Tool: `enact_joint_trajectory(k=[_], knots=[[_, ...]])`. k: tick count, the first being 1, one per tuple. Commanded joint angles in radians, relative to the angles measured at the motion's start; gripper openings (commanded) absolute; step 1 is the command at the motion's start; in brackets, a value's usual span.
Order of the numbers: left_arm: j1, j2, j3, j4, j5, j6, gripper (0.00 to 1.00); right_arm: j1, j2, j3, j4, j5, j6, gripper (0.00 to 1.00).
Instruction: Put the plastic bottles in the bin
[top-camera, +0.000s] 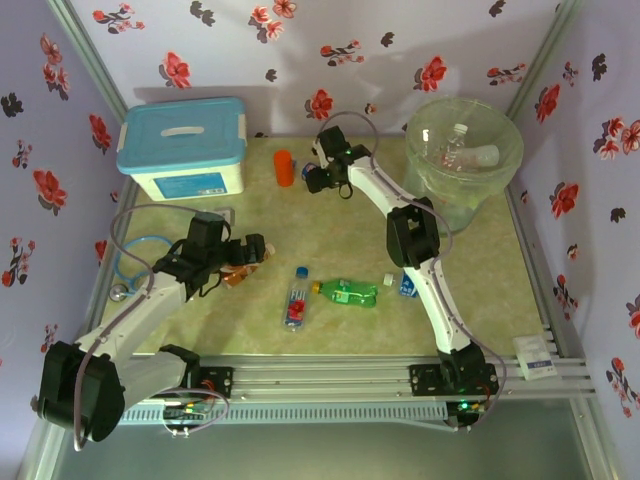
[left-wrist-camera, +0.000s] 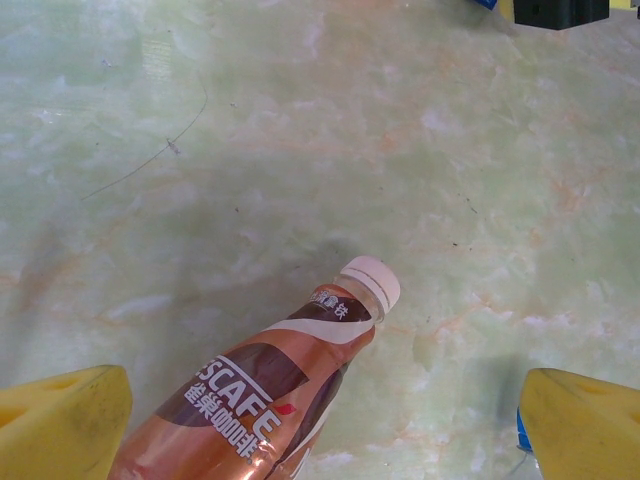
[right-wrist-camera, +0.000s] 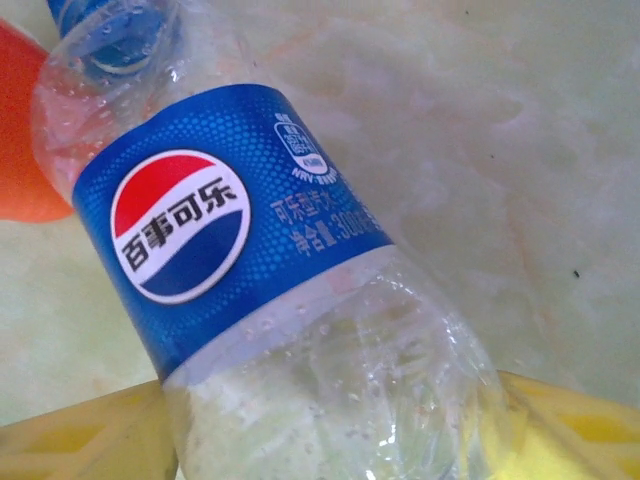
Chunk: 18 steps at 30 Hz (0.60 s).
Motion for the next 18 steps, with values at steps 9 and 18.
enact_joint_trajectory(k=[9,18], knots=[[0.007,0.017,-0.001,0.003,-0.013,0.003,1.00,0.005,-0.031,-0.005,0.003,-0.005,-0.027,0.57],[0.009,0.022,-0.004,0.007,-0.011,0.006,1.00,0.004,-0.259,-0.238,0.062,0.095,-0.021,0.56]])
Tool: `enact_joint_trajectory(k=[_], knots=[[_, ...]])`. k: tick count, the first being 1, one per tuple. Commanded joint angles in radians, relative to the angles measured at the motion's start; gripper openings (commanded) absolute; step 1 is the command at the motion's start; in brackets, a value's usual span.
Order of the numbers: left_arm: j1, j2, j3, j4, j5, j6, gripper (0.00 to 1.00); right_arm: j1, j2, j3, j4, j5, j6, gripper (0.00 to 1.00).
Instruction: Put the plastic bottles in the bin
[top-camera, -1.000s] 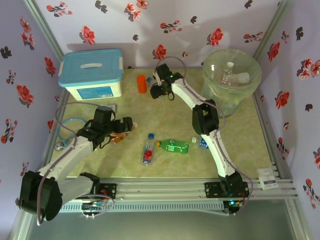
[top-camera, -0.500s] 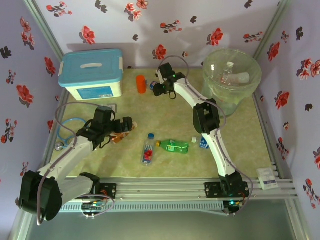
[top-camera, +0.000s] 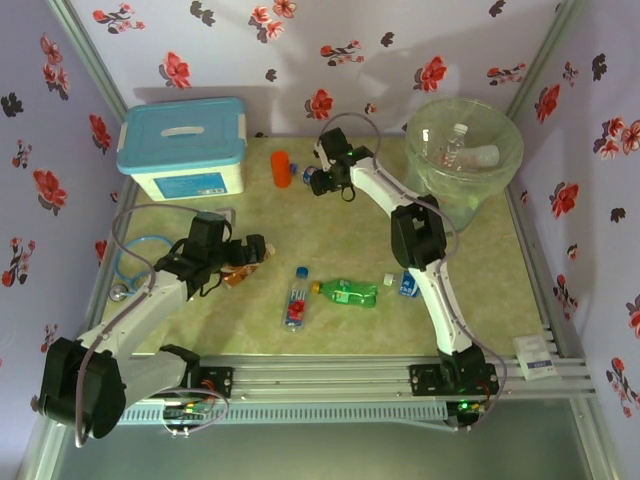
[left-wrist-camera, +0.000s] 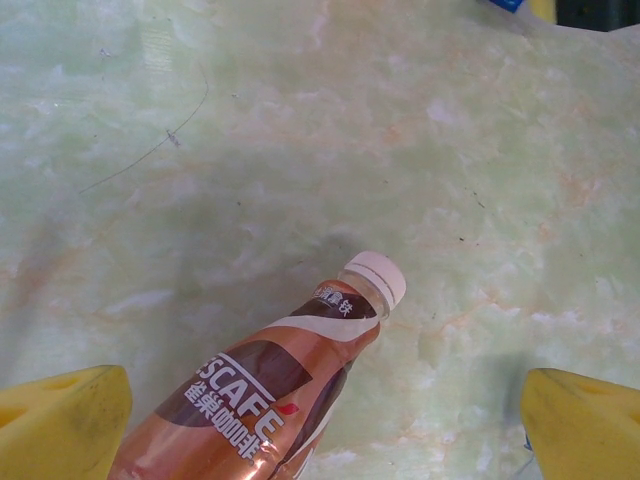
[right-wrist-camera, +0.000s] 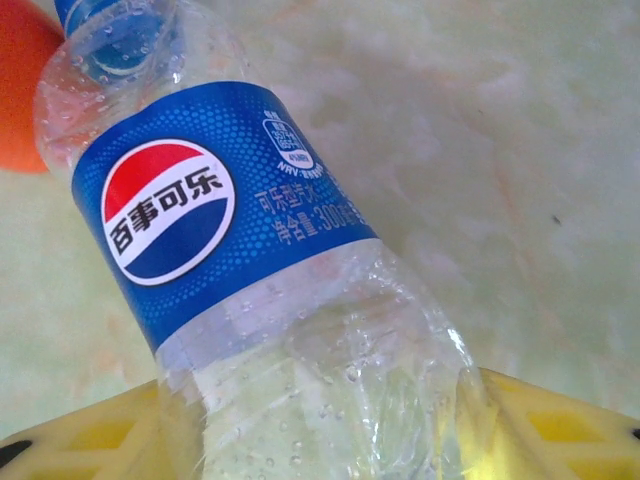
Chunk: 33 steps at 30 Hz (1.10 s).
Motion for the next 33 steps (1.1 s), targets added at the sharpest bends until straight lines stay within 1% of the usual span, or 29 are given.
enact_joint_trajectory(k=[1,9,12,18,21,25,28,33], knots=[[0.010,0.008,-0.004,0.009,-0.011,0.006,1.00,0.003,-0.151,-0.068,0.030,0.067,-0.010,0.56],[0.009,0.033,0.011,0.026,-0.003,0.007,1.00,0.001,-0.412,-0.246,0.044,0.141,-0.004,0.56],[0.009,0.044,0.016,0.031,0.003,0.008,1.00,-0.001,-0.519,-0.267,0.020,0.177,-0.016,0.56],[0.010,0.066,0.022,0.050,0.017,-0.004,1.00,-0.042,-0.734,-0.317,-0.015,0.186,-0.033,0.55],[0.008,0.079,0.017,0.065,0.020,-0.013,1.00,-0.073,-0.819,-0.321,-0.045,0.243,-0.040,0.55],[0.009,0.090,0.007,0.082,0.020,-0.021,1.00,-0.145,-0.904,-0.299,-0.111,0.347,-0.029,0.55],[0.008,0.088,0.002,0.091,0.023,-0.019,1.00,-0.233,-0.944,-0.301,-0.160,0.429,-0.005,0.55],[0.009,0.089,-0.002,0.100,0.028,-0.021,1.00,-0.363,-0.957,-0.334,-0.221,0.449,0.054,0.56]])
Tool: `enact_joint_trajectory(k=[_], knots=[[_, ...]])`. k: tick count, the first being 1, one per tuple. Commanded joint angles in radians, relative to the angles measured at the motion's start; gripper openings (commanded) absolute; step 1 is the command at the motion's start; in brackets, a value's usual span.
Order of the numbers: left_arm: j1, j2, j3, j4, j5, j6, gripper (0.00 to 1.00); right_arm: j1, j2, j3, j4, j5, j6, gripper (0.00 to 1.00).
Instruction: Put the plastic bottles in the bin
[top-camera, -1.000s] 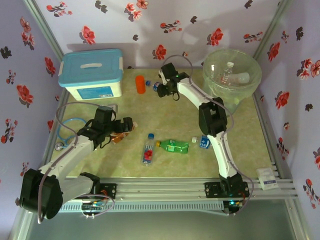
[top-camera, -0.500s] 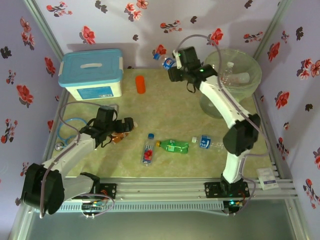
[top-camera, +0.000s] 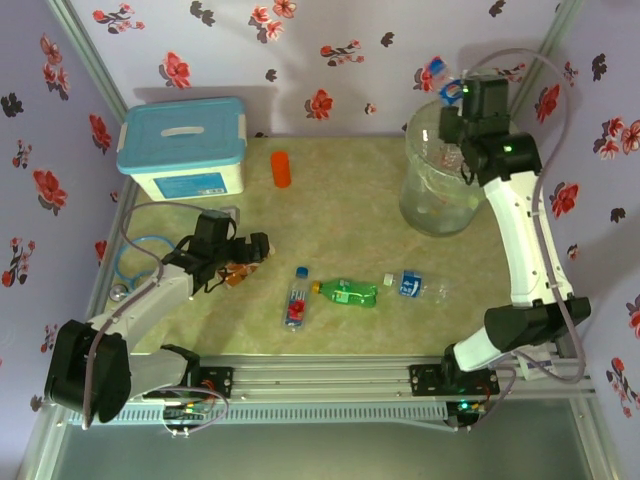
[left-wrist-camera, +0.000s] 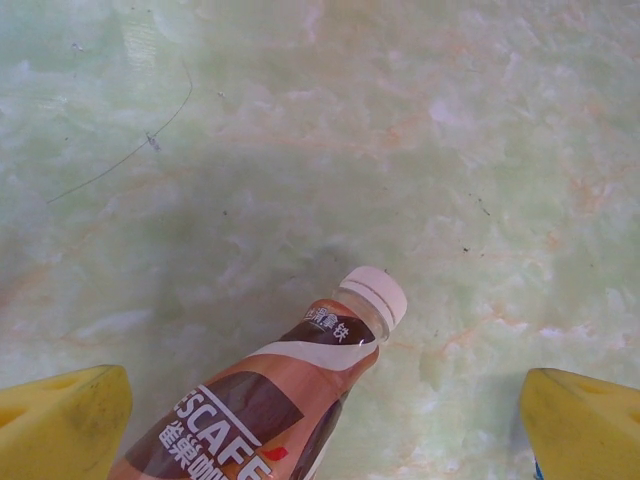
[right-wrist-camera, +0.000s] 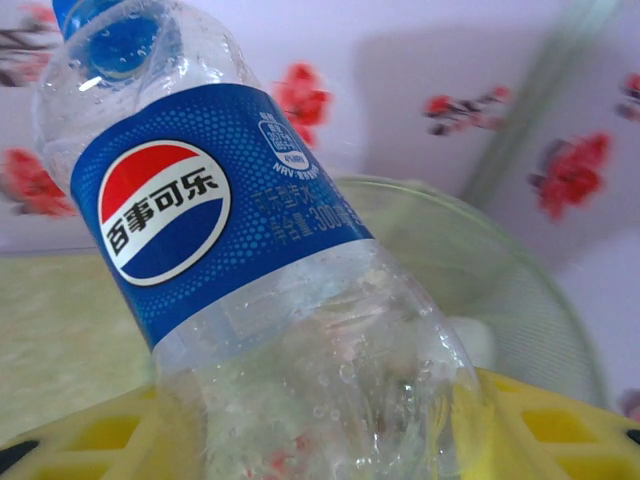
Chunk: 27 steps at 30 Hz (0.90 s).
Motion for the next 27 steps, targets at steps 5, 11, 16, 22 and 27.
enact_joint_trajectory(k=[5,11,16,22,27], knots=[[0.008,-0.009,-0.009,0.020,0.019,-0.017,1.00,-0.129,0.015,-0.059,-0.091,0.055,0.079,0.57],[0.009,-0.019,-0.016,0.019,0.018,-0.020,1.00,-0.160,0.063,-0.074,-0.097,0.023,0.088,0.58],[0.008,-0.017,-0.018,0.018,0.018,-0.017,1.00,-0.171,0.083,-0.084,-0.096,0.037,0.088,0.65],[0.008,-0.005,-0.013,0.024,0.019,-0.018,1.00,-0.172,0.107,-0.066,-0.114,0.051,0.074,0.77],[0.008,-0.002,-0.012,0.022,0.020,-0.016,1.00,-0.171,0.105,-0.057,-0.081,0.027,0.071,0.78]])
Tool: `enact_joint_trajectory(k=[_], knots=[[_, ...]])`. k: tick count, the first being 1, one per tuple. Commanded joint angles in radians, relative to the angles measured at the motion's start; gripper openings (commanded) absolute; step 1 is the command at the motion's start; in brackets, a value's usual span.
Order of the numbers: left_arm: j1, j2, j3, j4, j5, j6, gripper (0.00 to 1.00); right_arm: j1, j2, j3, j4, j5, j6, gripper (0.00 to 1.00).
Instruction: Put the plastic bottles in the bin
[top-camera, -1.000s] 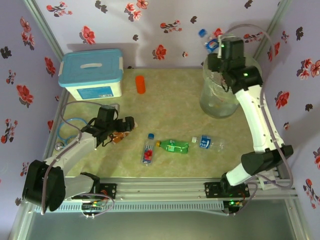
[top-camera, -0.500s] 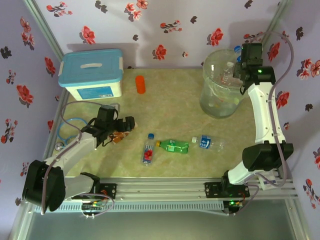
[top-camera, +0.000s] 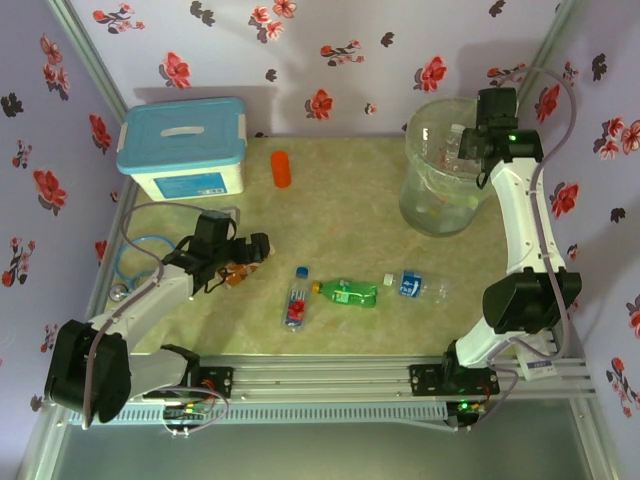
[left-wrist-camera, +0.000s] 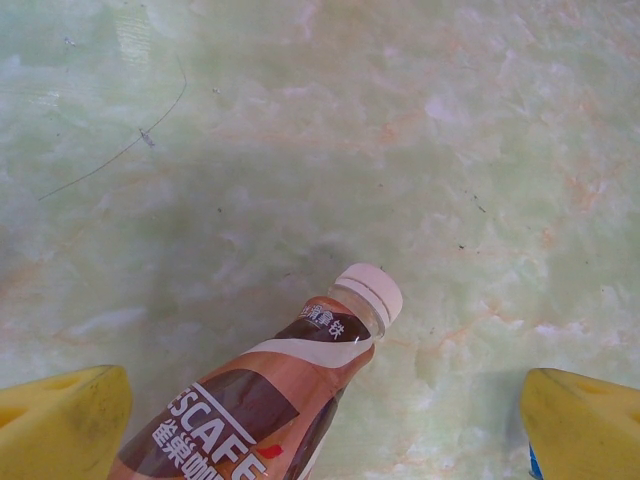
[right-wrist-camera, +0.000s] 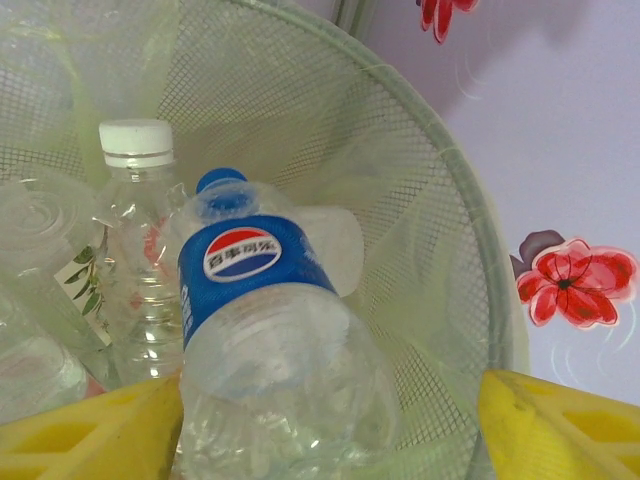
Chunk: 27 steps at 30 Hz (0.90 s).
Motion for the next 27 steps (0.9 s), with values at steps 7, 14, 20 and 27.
enact_joint_trajectory(k=[7,14,20,27], knots=[[0.009,0.002,-0.005,0.017,0.010,-0.012,1.00,0.007,0.112,0.138,-0.015,-0.040,-0.025,0.71],[0.009,0.003,-0.005,0.018,0.010,-0.012,1.00,0.016,0.197,0.218,-0.067,-0.031,-0.035,0.57],[0.010,0.001,-0.002,0.001,0.007,0.006,1.00,-0.005,0.170,0.041,-0.014,-0.036,-0.019,0.45],[0.010,0.009,0.001,0.009,0.008,0.005,1.00,-0.007,0.192,-0.011,0.020,-0.101,0.013,0.43]])
